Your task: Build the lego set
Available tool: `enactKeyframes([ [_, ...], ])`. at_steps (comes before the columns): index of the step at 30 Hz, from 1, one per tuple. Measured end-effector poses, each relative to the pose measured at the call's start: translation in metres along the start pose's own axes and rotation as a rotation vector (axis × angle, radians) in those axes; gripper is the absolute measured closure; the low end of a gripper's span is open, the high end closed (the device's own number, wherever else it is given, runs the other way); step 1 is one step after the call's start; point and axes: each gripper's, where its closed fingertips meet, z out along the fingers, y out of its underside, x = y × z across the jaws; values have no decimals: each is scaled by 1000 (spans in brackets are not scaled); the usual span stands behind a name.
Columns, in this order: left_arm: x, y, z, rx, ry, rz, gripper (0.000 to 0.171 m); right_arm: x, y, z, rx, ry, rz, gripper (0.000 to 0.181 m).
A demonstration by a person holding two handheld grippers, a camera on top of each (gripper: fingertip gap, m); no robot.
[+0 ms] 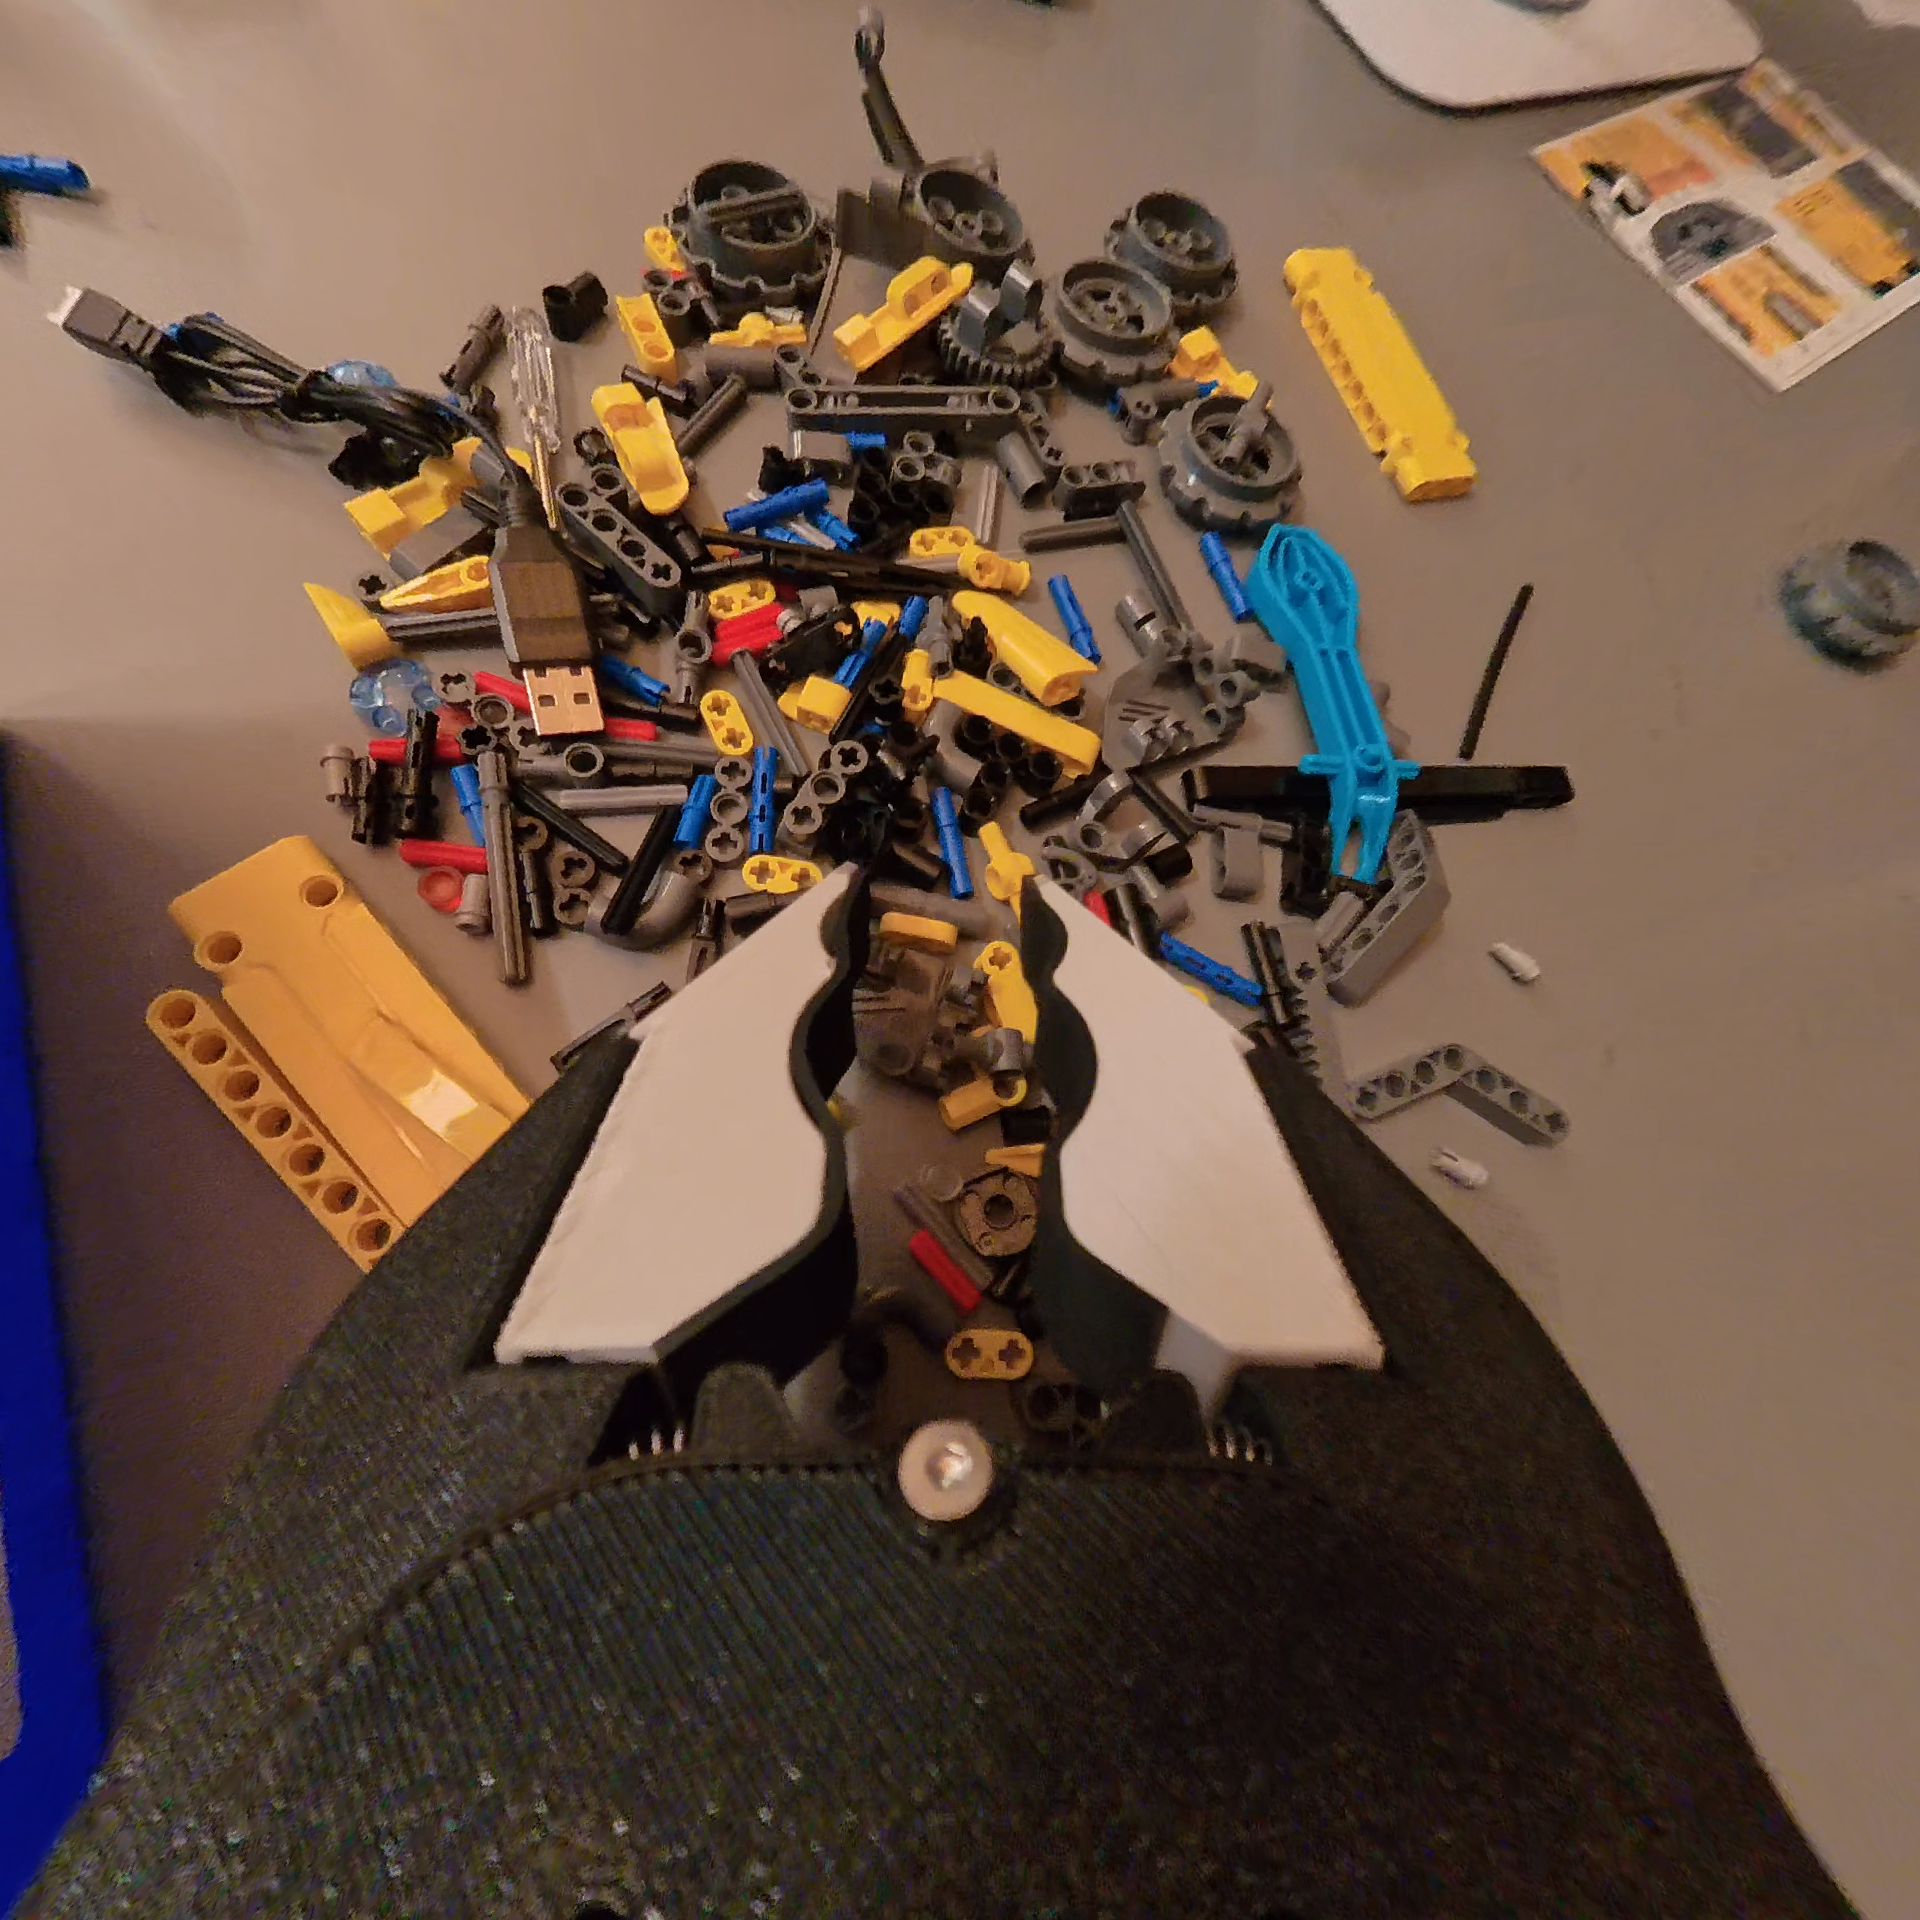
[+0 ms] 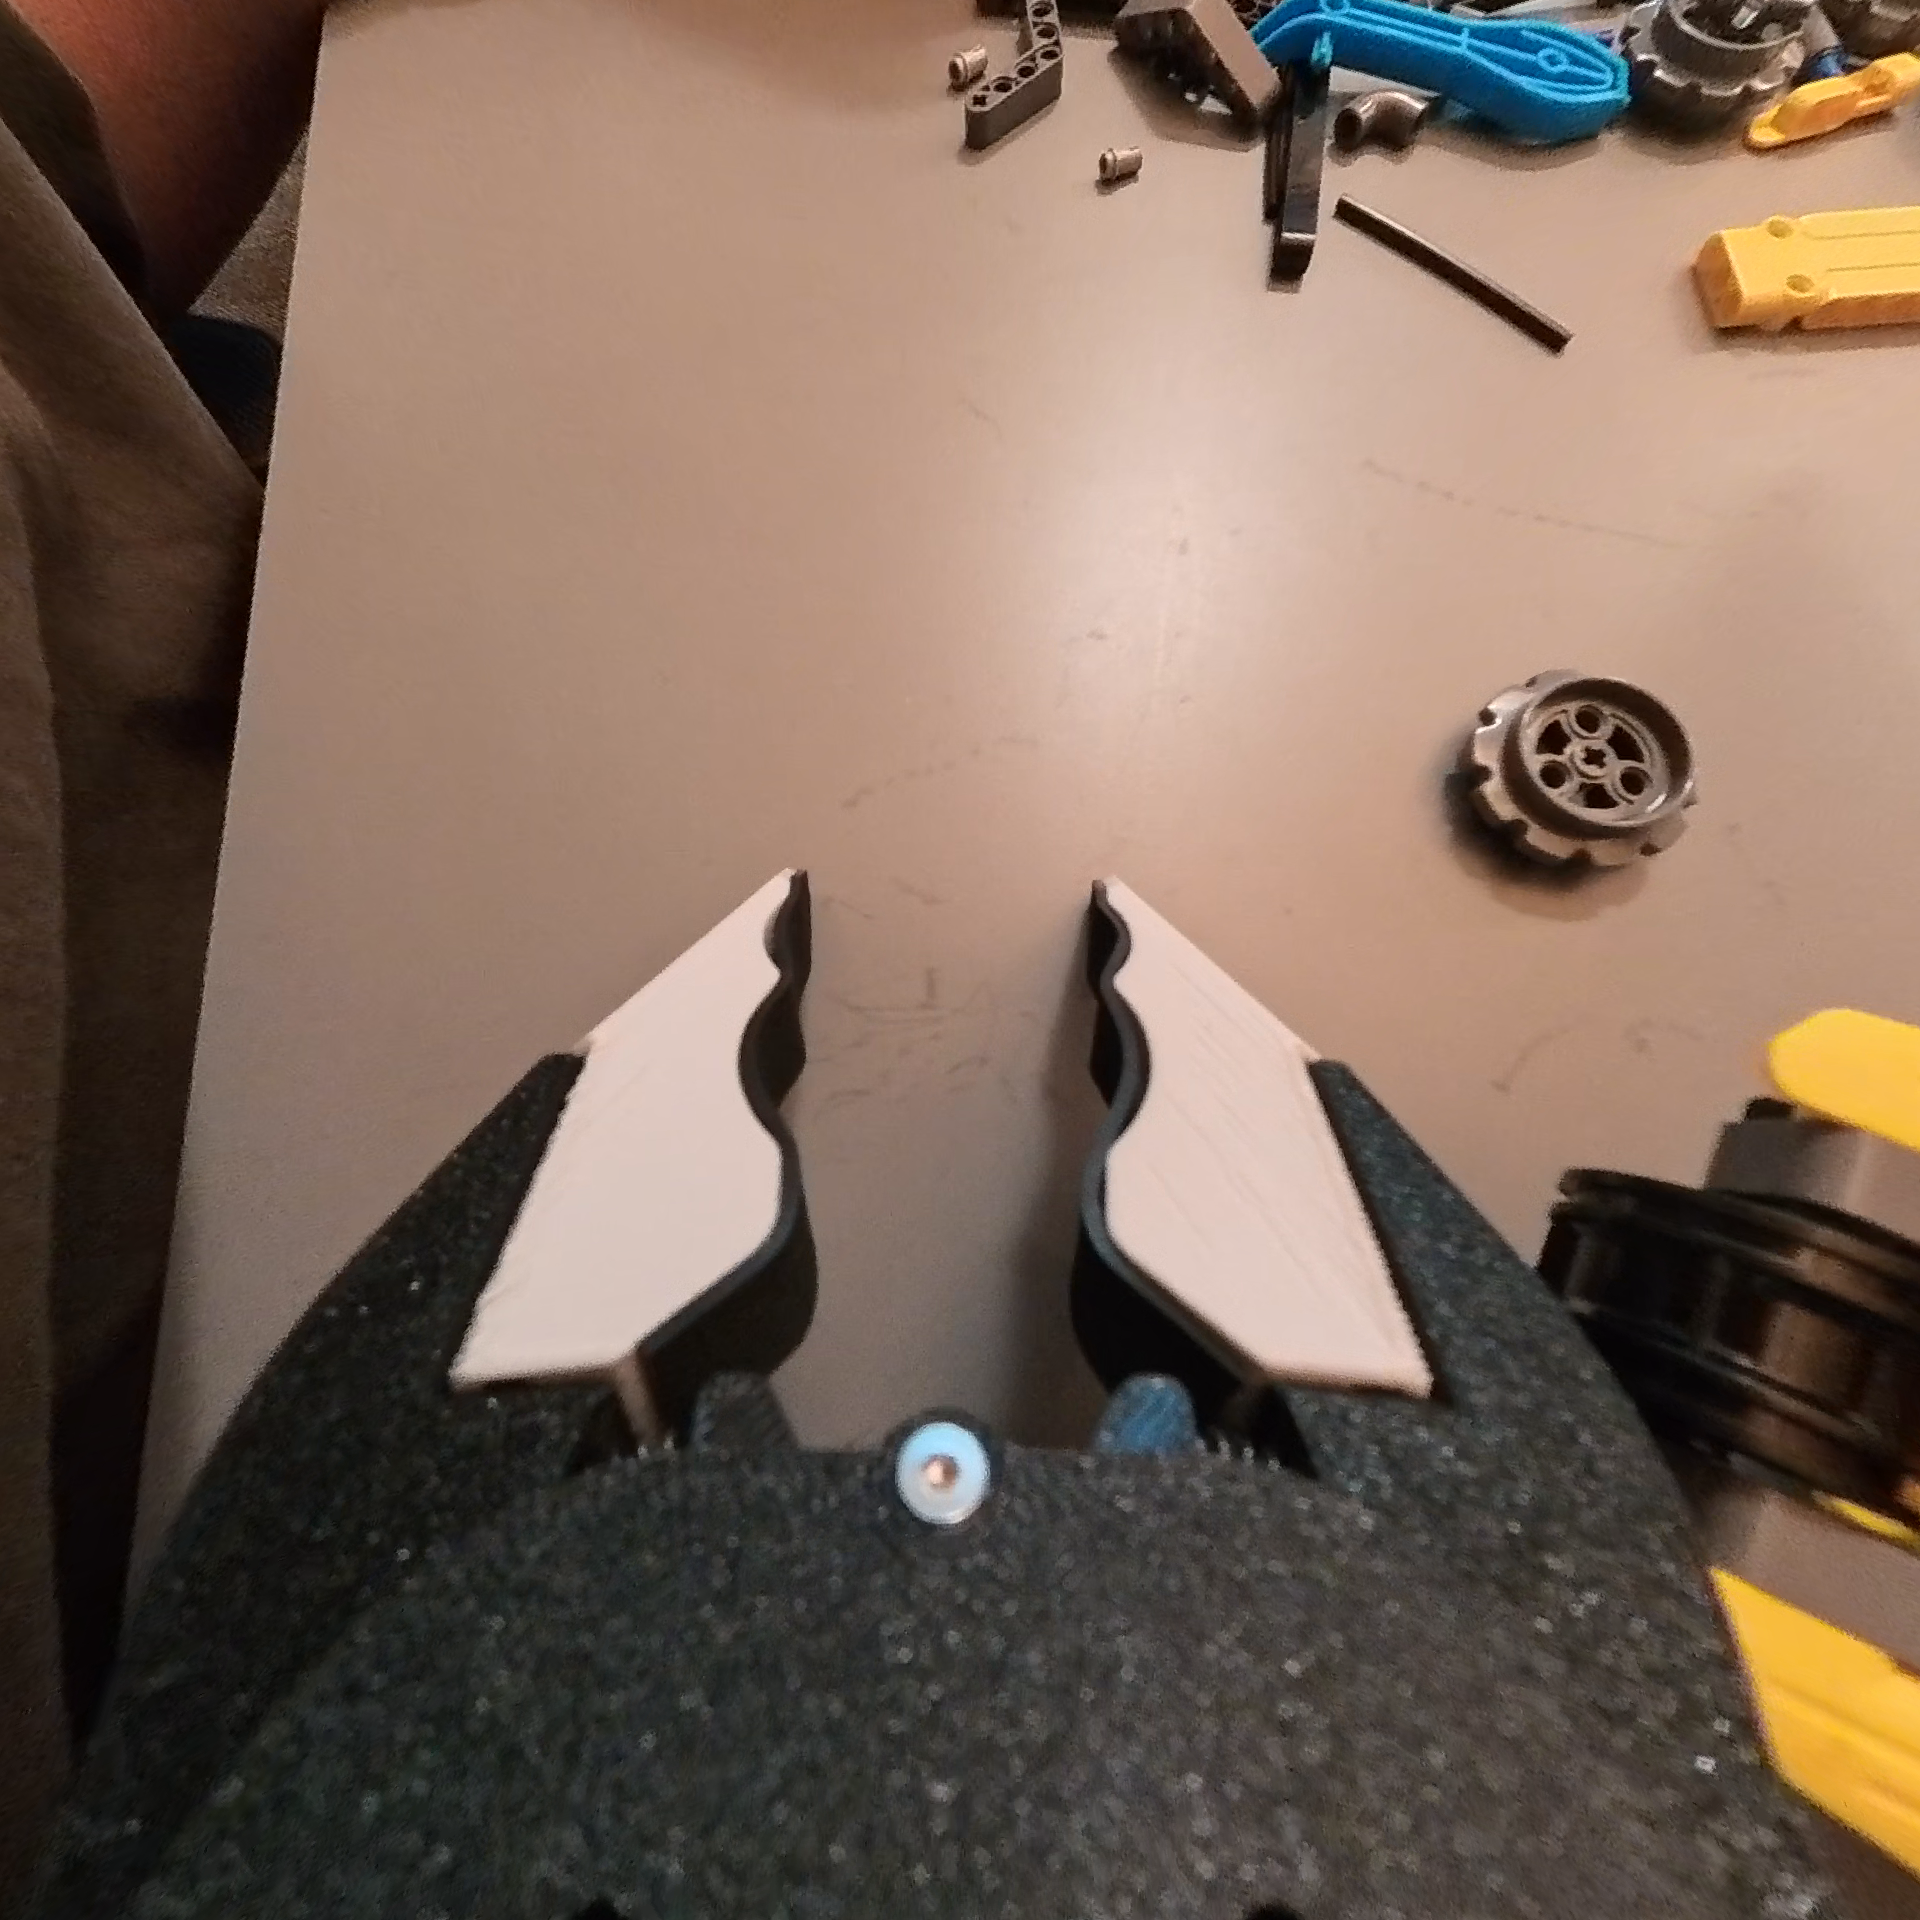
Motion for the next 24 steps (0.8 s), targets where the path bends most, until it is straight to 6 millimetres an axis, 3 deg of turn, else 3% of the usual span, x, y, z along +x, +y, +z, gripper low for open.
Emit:
enactKeyframes([
  [24, -2, 6, 4, -47, -55, 55, 154, -1, 0, 0, 1, 3, -12, 128],
])
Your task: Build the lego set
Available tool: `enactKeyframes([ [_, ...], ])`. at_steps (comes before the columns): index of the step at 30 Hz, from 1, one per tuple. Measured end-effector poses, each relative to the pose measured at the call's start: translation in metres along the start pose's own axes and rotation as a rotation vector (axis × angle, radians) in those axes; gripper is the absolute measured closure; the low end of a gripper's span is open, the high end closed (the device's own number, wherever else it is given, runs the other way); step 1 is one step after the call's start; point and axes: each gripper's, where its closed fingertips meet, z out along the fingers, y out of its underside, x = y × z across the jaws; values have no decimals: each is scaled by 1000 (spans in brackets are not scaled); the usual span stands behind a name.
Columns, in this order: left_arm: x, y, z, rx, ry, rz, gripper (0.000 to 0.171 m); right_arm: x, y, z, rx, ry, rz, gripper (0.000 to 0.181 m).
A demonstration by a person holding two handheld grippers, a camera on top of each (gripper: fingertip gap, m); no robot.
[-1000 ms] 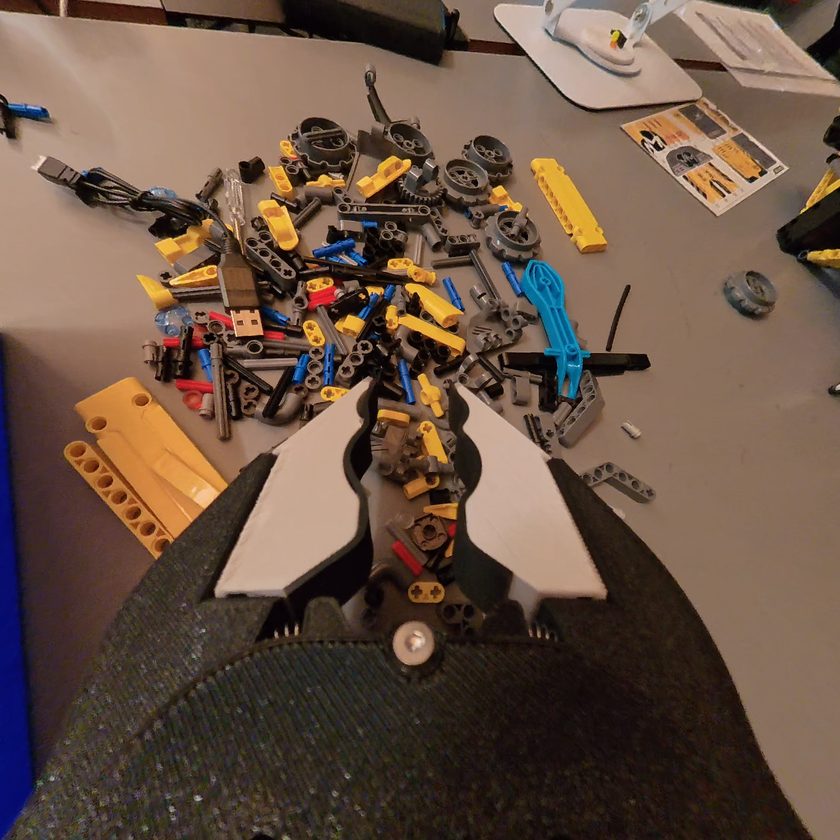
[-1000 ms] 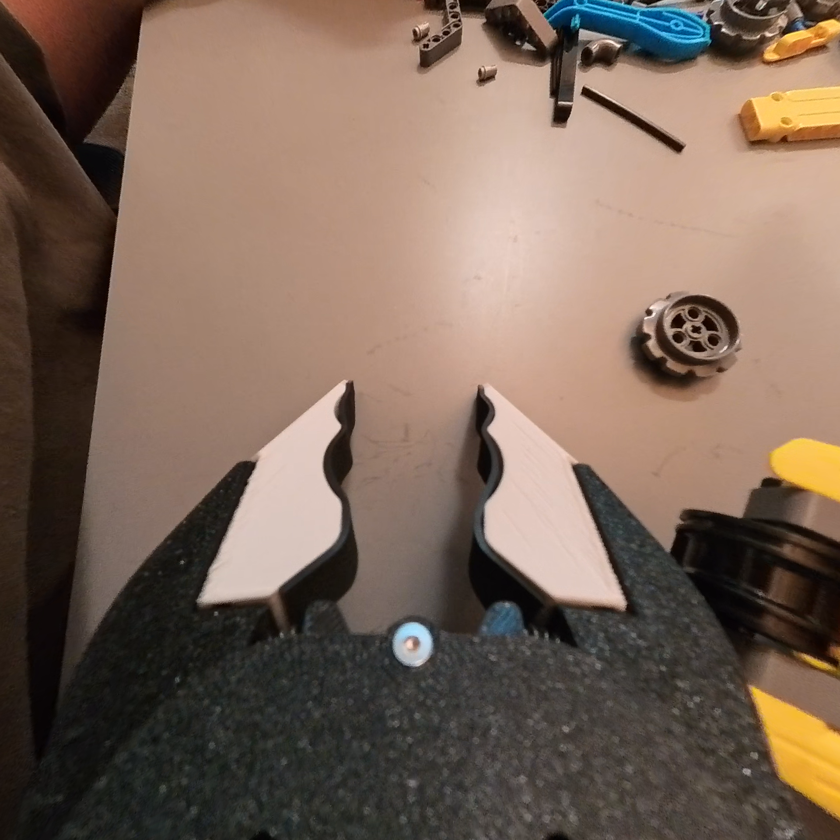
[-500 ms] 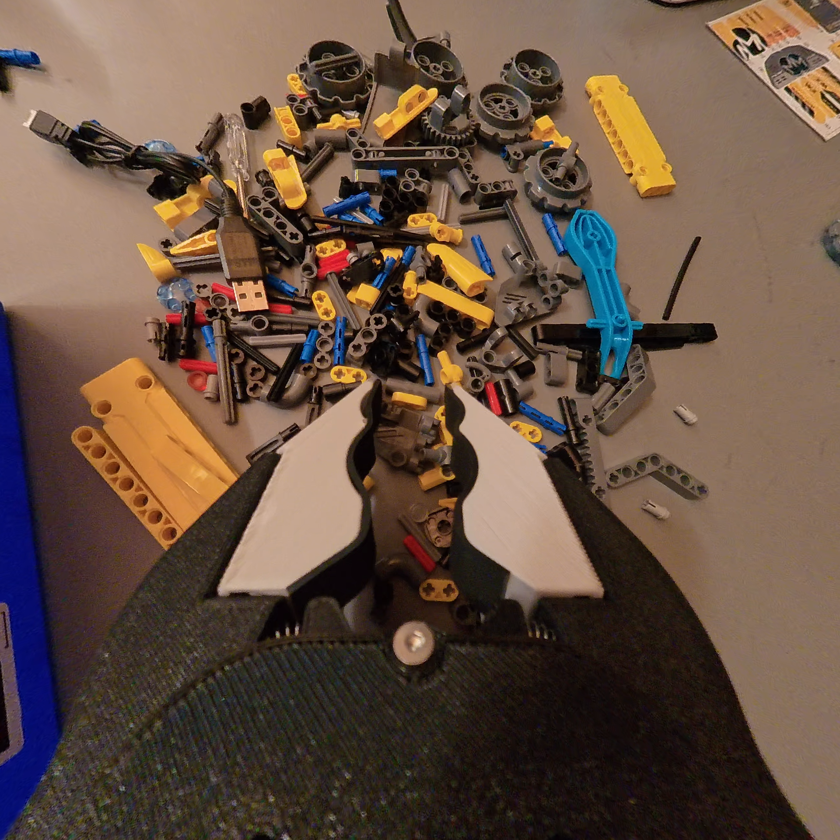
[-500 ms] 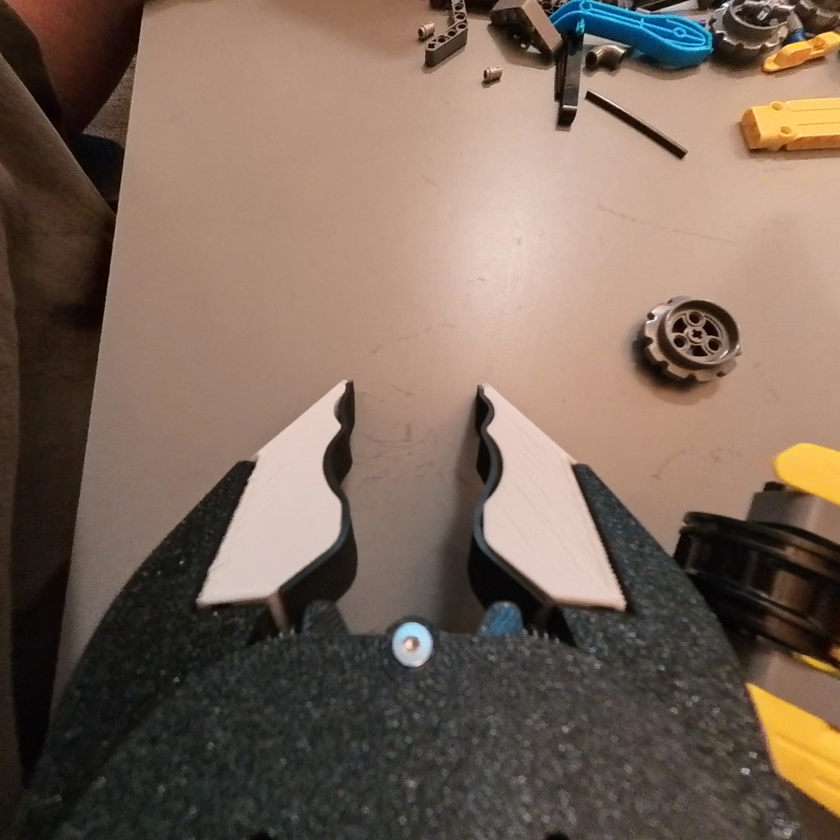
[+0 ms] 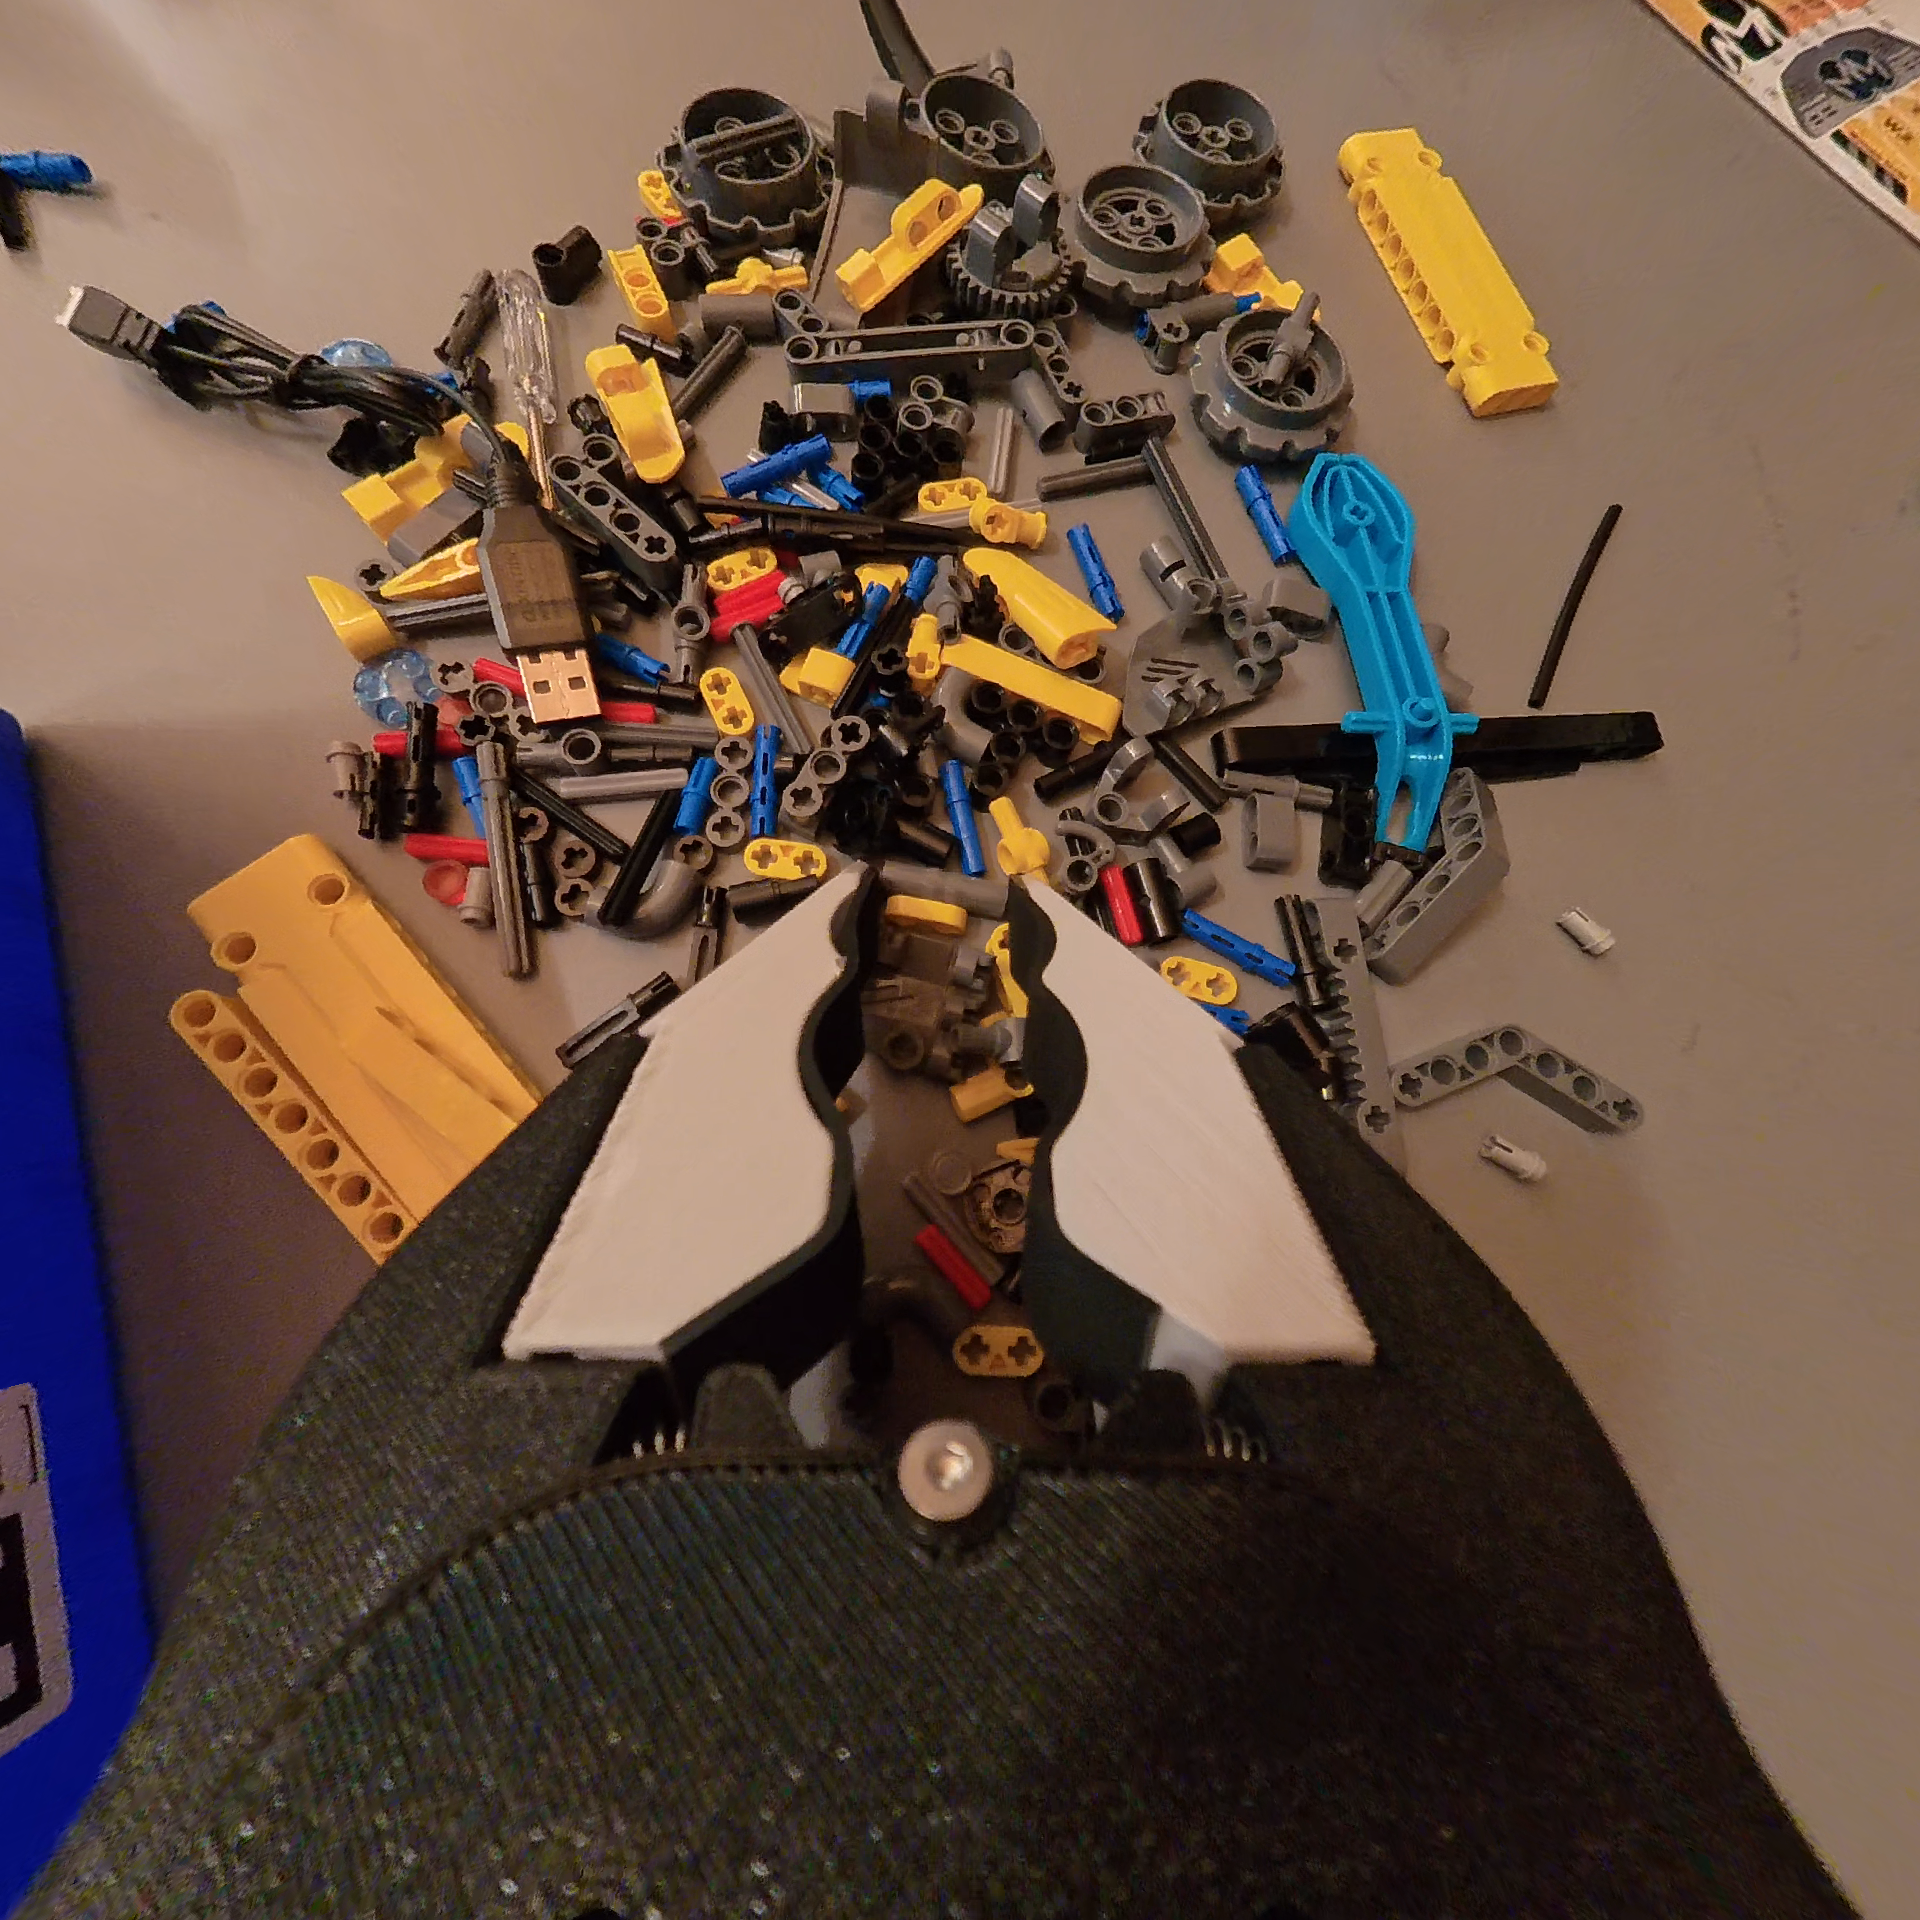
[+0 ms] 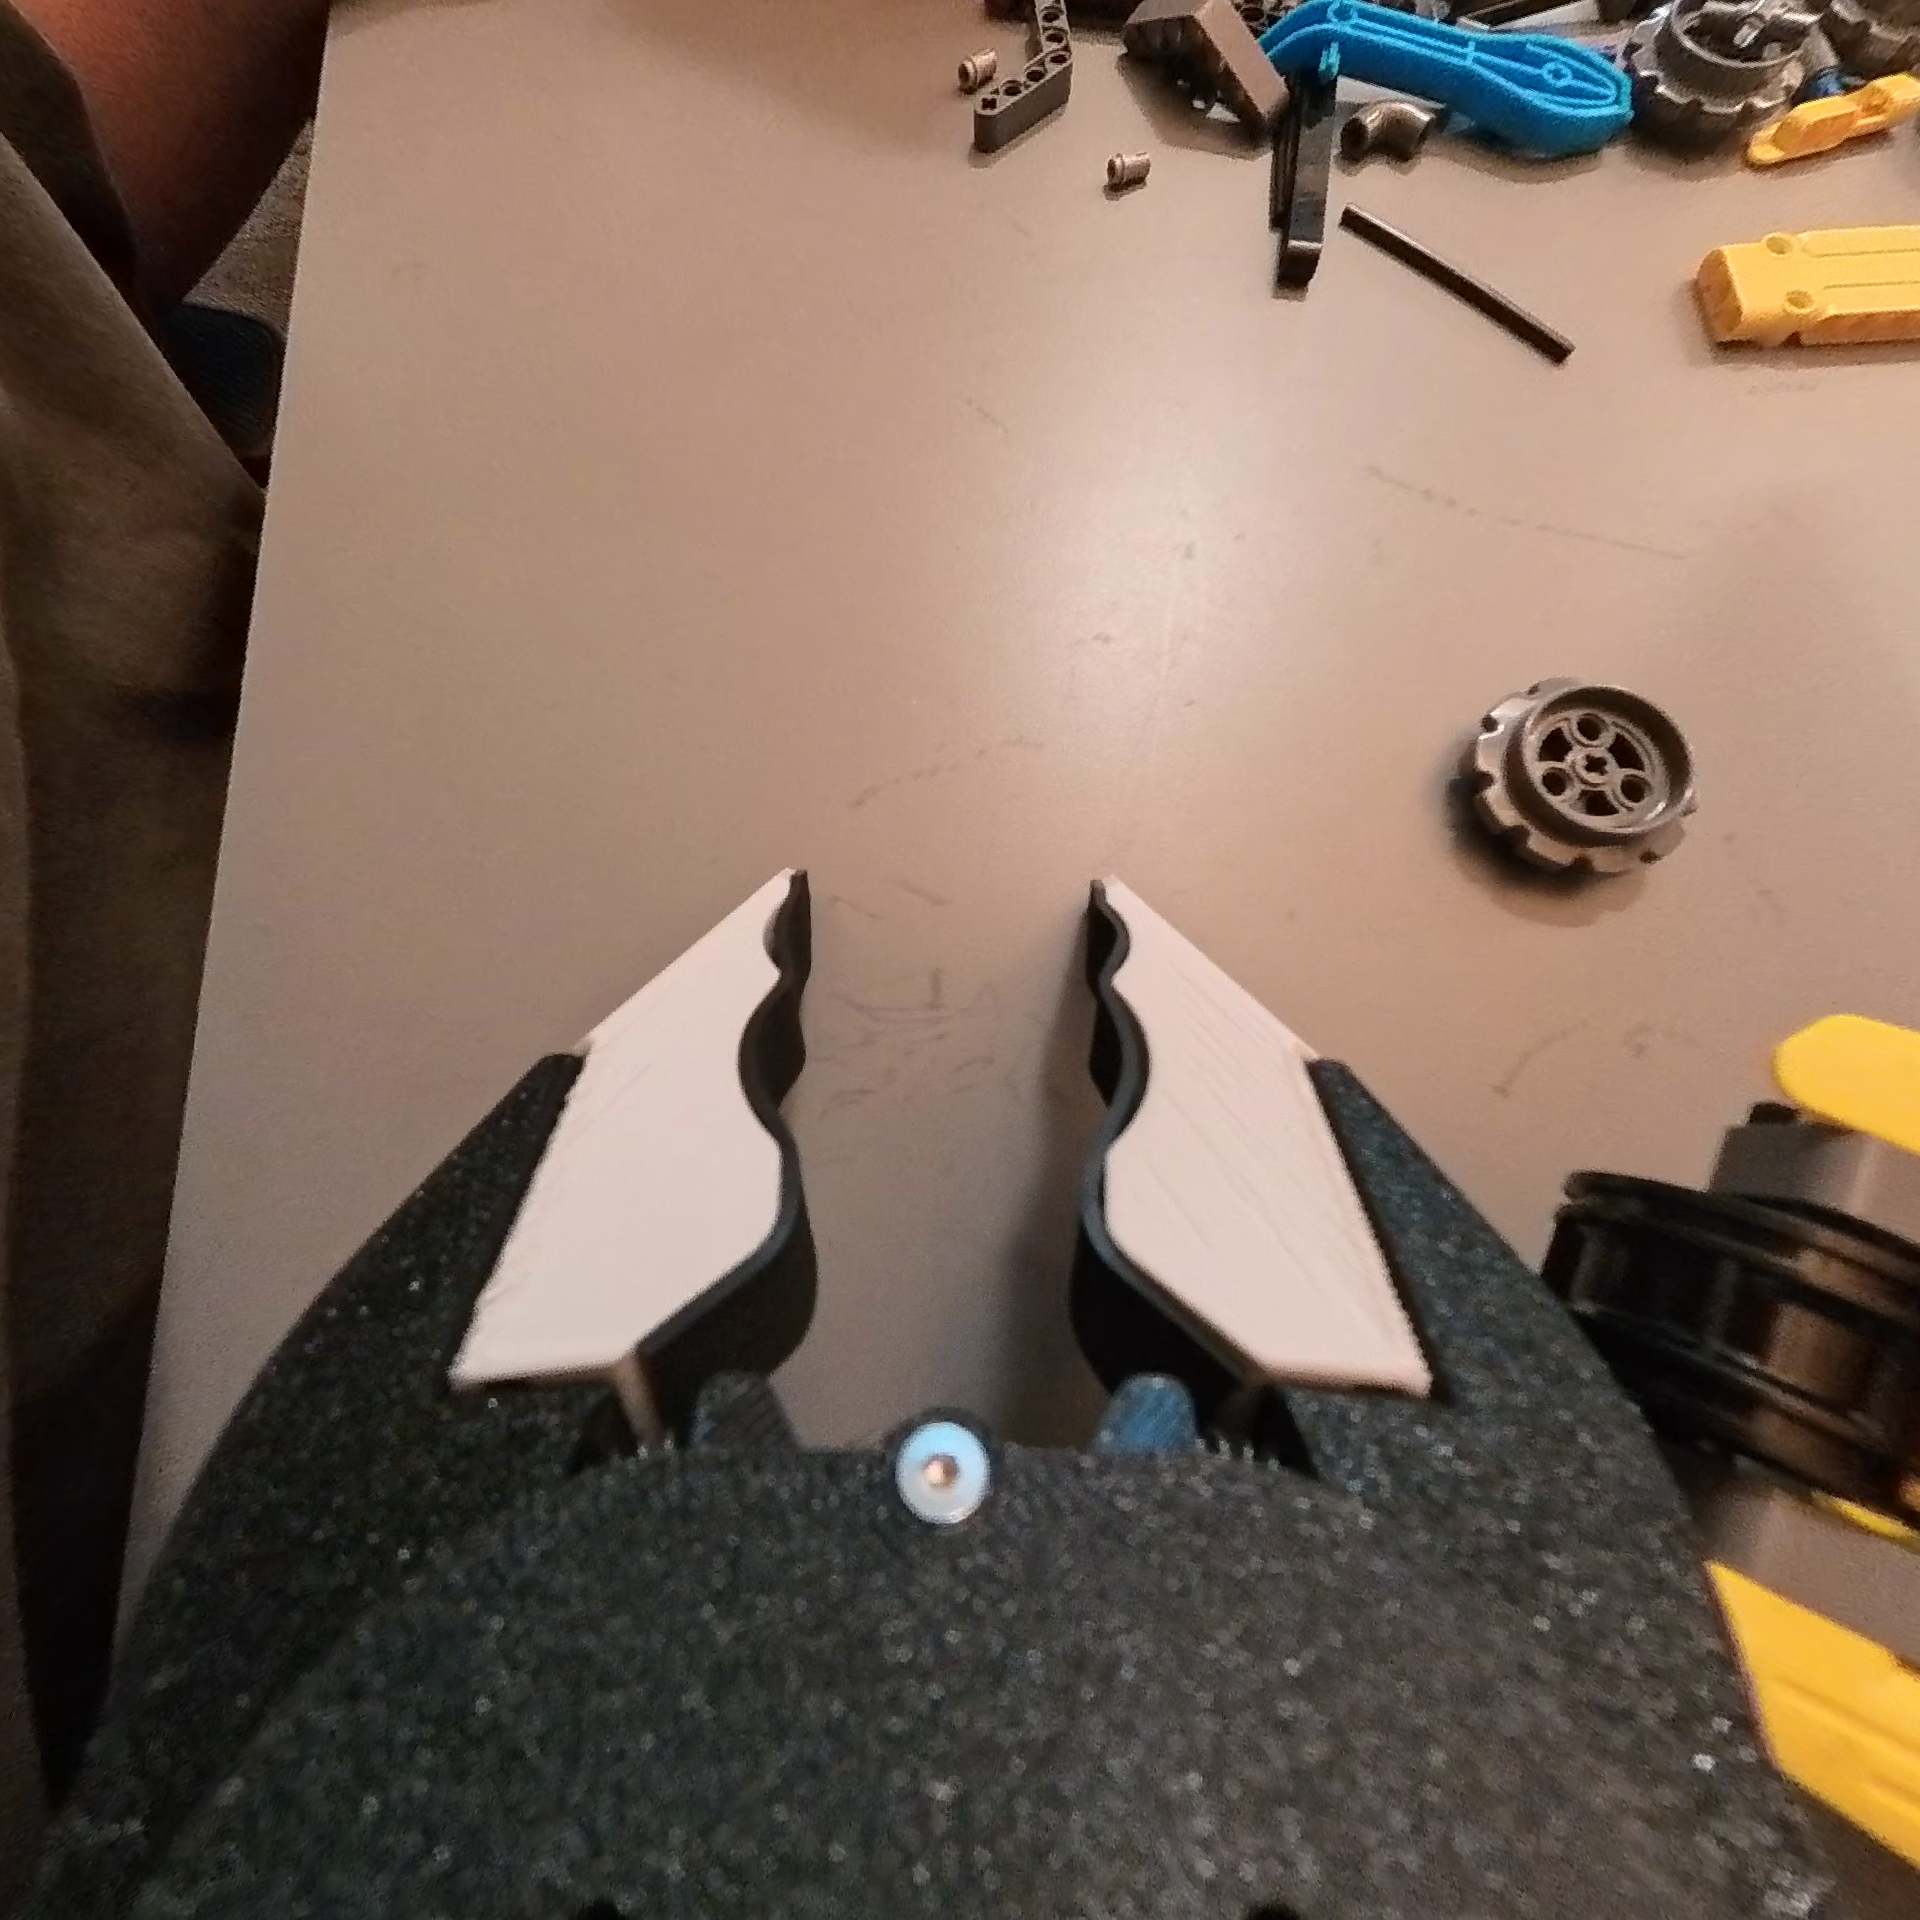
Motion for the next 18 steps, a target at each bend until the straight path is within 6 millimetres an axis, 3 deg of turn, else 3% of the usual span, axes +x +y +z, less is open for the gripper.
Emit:
enactKeyframes([
  [10, 5, -15, -10, 107, 1, 24, 153, 0, 0, 1, -5, 6, -9, 128],
  [18, 26, -43, -26, 258, -20, 146, 152, 0, 0, 0, 3, 0, 3, 128],
])
